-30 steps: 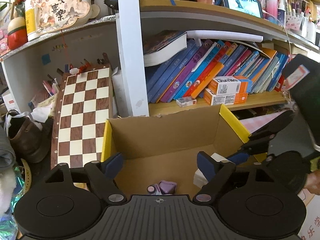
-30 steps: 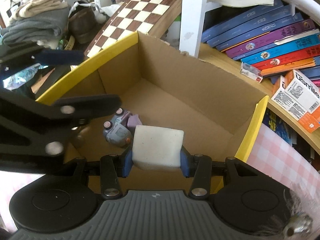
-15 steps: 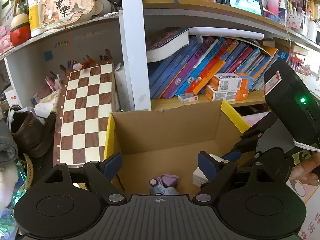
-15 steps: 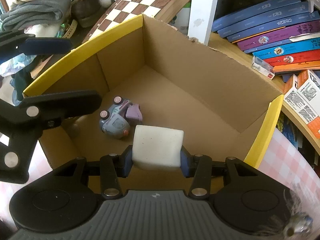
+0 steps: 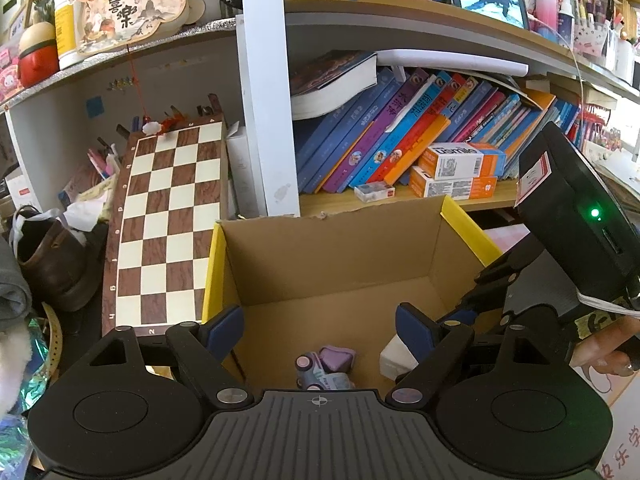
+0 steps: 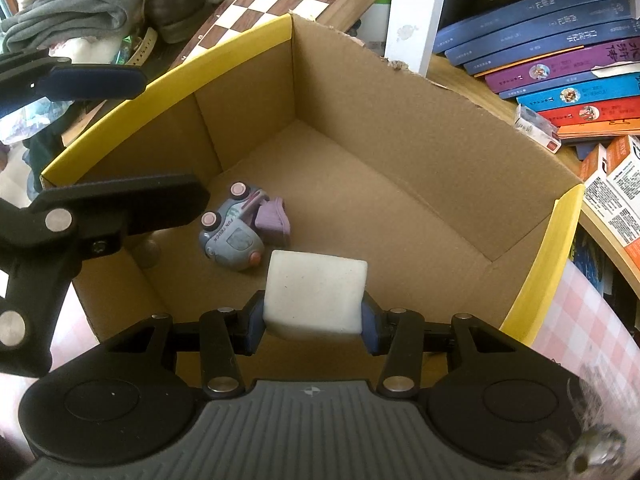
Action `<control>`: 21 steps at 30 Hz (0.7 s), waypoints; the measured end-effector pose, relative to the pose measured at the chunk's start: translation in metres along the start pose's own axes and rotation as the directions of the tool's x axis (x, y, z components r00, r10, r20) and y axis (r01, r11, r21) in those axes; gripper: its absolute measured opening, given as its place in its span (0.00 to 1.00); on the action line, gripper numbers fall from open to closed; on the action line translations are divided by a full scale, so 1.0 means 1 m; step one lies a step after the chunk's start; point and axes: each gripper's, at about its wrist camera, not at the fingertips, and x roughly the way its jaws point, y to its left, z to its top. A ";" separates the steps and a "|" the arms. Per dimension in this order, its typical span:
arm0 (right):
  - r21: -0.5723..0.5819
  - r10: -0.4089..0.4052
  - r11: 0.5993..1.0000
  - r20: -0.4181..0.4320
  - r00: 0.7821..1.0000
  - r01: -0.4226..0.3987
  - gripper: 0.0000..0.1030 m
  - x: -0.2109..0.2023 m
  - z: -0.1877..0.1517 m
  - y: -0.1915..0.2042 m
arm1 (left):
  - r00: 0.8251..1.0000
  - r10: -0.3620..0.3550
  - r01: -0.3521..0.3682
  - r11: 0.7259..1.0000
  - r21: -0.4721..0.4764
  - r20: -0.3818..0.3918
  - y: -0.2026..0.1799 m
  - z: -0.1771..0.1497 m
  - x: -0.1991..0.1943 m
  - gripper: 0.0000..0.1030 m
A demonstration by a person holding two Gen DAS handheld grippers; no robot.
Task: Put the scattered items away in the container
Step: 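Lower the foam block into the box and open the right tool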
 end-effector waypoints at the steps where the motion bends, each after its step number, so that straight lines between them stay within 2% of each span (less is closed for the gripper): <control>1: 0.000 0.000 1.000 0.000 1.000 0.000 0.43 0.000 0.000 0.000 | 1.000 0.001 -0.001 1.000 0.000 0.000 0.000 0.000 0.000 0.83; 21: -0.015 -0.025 1.000 0.006 1.000 0.025 0.44 0.002 0.000 0.000 | 1.000 0.004 -0.004 1.000 0.000 -0.003 0.001 0.001 0.000 0.83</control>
